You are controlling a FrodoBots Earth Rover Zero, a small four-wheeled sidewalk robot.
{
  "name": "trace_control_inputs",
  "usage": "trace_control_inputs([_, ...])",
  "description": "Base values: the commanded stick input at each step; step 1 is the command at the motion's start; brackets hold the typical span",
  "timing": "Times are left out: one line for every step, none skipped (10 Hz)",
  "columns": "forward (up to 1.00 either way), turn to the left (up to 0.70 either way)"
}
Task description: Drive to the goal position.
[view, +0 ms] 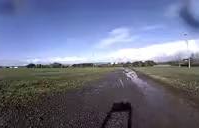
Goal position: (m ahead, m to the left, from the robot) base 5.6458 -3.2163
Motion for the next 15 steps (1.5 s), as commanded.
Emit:
trace_control_inputs([0.7,-0.35])
trace_control_inputs([0.7,-0.35])
trace_control_inputs([0.7,-0.35])
trace_control_inputs([0.7,-0.2])
trace_control_inputs([0.7,-0.04])
trace_control_inputs([0.7,0.0])
trace_control_inputs([0.7,0.0])
trace_control_inputs([0.7,0.0])
trace_control_inputs([0.7,0.0])
trace_control_inputs([0.7,0.0])
trace_control_inputs([0.7,0.0])
trace_control_inputs([0.7,0.0])
trace_control_inputs([0.7,0.0])
trace_control_inputs([0.7,0.0])
trace_control_inputs([0.7,0.0])
